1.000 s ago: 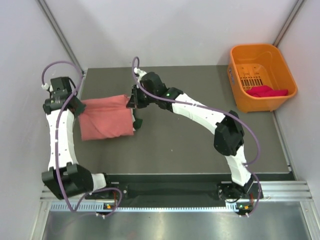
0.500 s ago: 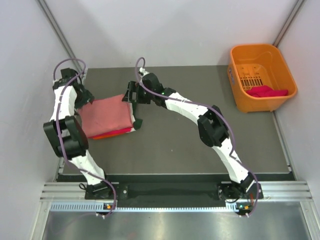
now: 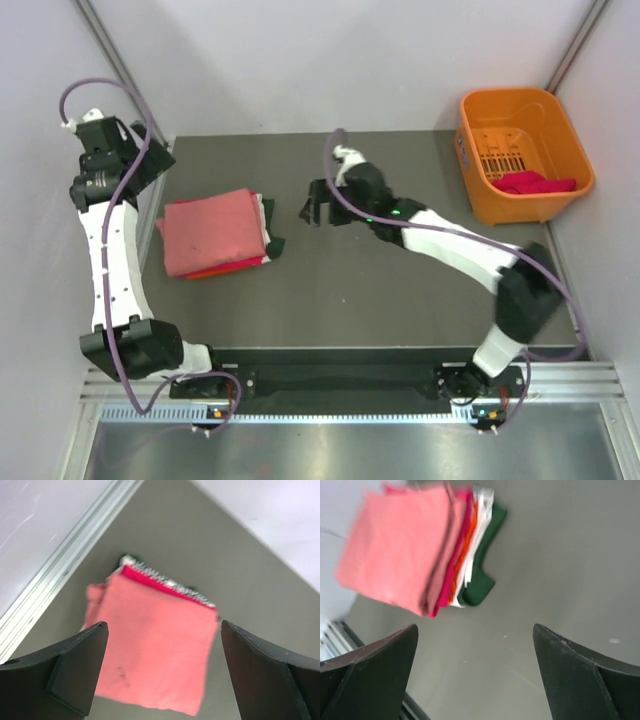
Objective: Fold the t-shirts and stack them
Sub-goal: Reset both grippers
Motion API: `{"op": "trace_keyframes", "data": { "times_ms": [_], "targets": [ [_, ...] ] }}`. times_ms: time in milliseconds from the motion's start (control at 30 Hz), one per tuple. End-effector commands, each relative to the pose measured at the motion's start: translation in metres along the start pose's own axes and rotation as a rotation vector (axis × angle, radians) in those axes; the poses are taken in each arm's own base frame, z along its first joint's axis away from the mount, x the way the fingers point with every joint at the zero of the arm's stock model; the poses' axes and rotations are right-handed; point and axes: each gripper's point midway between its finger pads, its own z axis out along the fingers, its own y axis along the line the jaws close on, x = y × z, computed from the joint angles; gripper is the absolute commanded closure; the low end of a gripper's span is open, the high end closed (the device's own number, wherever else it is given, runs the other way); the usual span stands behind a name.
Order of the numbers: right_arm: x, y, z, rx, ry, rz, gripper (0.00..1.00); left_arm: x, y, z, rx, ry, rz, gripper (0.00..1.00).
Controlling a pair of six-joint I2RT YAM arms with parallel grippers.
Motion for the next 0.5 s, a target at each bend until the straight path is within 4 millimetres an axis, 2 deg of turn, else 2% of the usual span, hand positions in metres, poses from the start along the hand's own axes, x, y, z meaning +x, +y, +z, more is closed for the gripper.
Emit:
{"op": "trace_keyframes", "data": {
  "times_ms": [0,33,67,100,133,167,200,233,267,300,333,367,400,433,467],
  "targets": [
    [-0.052,-0.03,-0.075,0.056,-0.234,-0.061,0.03,-0.001,-0.041,-0.009,0.145,-0.005,0.036,0.01],
    [-0.049,-0.04,-0.087,0.072,-0.245,-0.053,0.03,0.007,-0.062,-0.014,0.187,0.004,0.048,0.01],
    [-0.058,-0.041,-0.113,0.068,-0.299,-0.055,0.03,0.009,-0.068,-0.013,0.181,-0.006,0.059,0.01],
    [-0.044,-0.064,-0.12,0.113,-0.287,-0.041,0.03,0.015,-0.079,-0.014,0.202,-0.001,0.069,0.01],
    [-0.041,-0.074,-0.13,0.137,-0.295,-0.037,0.03,0.027,-0.103,-0.017,0.25,0.011,0.08,0.01],
    [-0.046,-0.076,-0.152,0.145,-0.34,-0.051,0.02,0.035,-0.112,-0.016,0.27,0.026,0.079,0.01],
    [-0.031,-0.097,-0.158,0.198,-0.322,-0.045,0.02,0.046,-0.125,-0.019,0.304,0.041,0.089,0.01],
    [-0.028,-0.108,-0.167,0.238,-0.336,-0.051,0.02,0.055,-0.149,-0.027,0.368,0.036,0.093,0.01],
    [-0.032,-0.111,-0.186,0.256,-0.383,-0.082,0.0,0.073,-0.155,-0.025,0.382,0.062,0.107,0.01],
    [-0.015,-0.129,-0.19,0.312,-0.361,-0.081,0.0,0.083,-0.164,-0.027,0.408,0.065,0.114,0.01],
    [-0.01,-0.139,-0.196,0.354,-0.37,-0.077,0.0,0.098,-0.18,-0.038,0.457,0.073,0.131,0.01],
    [-0.011,-0.148,-0.212,0.407,-0.415,-0.088,0.0,0.112,-0.185,-0.034,0.472,0.07,0.142,0.01],
    [0.007,-0.163,-0.215,0.457,-0.383,-0.084,0.0,0.123,-0.189,-0.034,0.484,0.078,0.157,0.01],
    [0.009,-0.178,-0.225,0.535,-0.405,-0.069,0.0,0.141,-0.197,-0.04,0.509,0.098,0.186,0.01],
    [0.012,-0.182,-0.235,0.563,-0.432,-0.049,0.0,0.159,-0.195,-0.035,0.501,0.114,0.206,0.01]
  ]
}}
